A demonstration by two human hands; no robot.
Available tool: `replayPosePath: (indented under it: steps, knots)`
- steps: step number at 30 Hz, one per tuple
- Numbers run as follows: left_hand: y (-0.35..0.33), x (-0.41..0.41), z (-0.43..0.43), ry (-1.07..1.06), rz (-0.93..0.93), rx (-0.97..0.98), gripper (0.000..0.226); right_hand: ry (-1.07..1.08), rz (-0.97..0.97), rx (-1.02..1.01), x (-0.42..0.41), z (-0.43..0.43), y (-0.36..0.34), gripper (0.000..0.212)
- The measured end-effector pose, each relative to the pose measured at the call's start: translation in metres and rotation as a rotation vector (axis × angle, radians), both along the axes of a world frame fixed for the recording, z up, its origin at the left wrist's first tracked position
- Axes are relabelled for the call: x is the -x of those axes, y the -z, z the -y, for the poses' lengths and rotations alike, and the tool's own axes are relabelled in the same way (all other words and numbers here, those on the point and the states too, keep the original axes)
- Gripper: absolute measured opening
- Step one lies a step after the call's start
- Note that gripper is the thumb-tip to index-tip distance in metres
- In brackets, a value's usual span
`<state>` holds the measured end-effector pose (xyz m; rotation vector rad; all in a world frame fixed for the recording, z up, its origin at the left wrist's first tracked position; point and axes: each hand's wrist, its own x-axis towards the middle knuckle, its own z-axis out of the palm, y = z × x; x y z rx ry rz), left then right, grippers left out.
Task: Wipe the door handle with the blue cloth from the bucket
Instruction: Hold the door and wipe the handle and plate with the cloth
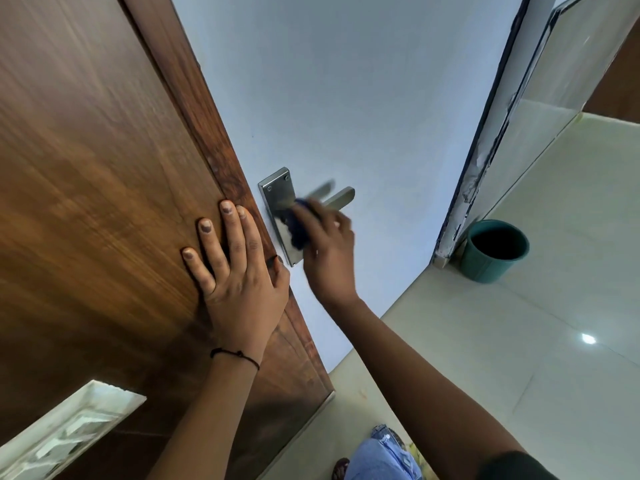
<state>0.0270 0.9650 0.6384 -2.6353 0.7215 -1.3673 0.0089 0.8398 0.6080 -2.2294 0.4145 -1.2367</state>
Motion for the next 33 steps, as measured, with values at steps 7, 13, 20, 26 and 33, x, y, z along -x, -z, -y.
replayPosePath:
  steps: [7, 13, 20, 26, 33]
  knots:
    - [0.001, -0.003, 0.000, 0.006, 0.035, 0.001, 0.086, 0.221, -0.148, 0.126, -0.015, 0.035, -0.011, 0.023]
    - [0.002, -0.003, -0.001, 0.009, 0.035, 0.007, 0.081, 0.201, -0.178, 0.219, -0.019, 0.017, -0.005, 0.026]
    - [0.003, -0.003, 0.000, 0.043, 0.027, 0.036, 0.079, 0.267, -0.140, 0.131, -0.021, 0.052, -0.005, 0.023]
    - [0.000, -0.004, -0.001, 0.060, 0.031, 0.048, 0.083, 0.300, -0.226, 0.086, -0.025, 0.088, -0.007, 0.024]
    - [0.000, -0.002, 0.000, 0.048, 0.029, 0.032, 0.082, 0.197, -0.190, 0.175, -0.013, 0.054, -0.009, 0.033]
